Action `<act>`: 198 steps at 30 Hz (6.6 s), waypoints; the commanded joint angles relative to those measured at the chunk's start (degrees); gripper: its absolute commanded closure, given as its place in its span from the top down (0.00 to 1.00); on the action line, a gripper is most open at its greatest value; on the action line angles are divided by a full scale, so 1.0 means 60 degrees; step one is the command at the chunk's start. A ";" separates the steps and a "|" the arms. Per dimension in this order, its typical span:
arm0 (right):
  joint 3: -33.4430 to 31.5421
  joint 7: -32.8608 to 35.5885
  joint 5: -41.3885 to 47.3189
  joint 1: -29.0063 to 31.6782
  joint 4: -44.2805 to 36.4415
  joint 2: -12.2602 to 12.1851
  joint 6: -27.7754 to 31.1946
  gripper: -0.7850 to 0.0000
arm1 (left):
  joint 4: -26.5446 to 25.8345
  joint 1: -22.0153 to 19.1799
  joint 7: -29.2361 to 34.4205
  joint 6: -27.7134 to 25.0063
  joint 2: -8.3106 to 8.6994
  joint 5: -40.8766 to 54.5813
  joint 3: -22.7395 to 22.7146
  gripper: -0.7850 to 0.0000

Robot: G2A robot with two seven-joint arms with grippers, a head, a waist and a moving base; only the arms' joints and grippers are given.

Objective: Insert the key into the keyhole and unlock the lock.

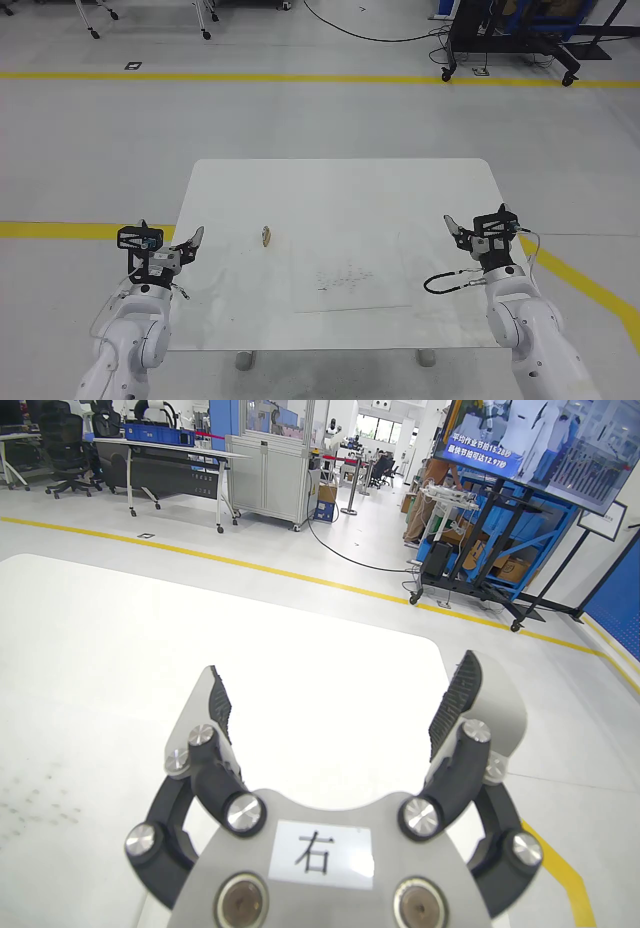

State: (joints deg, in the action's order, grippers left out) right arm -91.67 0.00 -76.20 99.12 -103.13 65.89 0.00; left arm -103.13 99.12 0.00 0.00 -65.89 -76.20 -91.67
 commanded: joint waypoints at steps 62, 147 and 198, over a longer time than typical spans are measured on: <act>0.5272 0.0020 -0.1351 -0.3670 0.2822 0.0380 0.6884 1.00 | 0.0000 0.0000 0.0000 0.0000 0.0000 0.0000 0.0000 1.00; 0.6499 -0.6799 -0.2386 -0.5190 0.7223 0.0617 0.5171 0.00 | 0.3384 -0.6012 0.3781 -0.3058 -0.0877 -0.3101 0.6308 1.00; 0.6620 -0.6718 0.4650 -0.5043 0.7079 0.1305 0.7321 0.00 | 0.2479 -0.4184 0.5497 -0.4791 -0.0463 0.9143 0.2180 1.00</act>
State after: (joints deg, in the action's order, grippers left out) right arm -51.96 -40.31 -48.31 68.87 -60.66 73.72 43.92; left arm -87.48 73.43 34.50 -28.43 -68.65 -18.93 -79.15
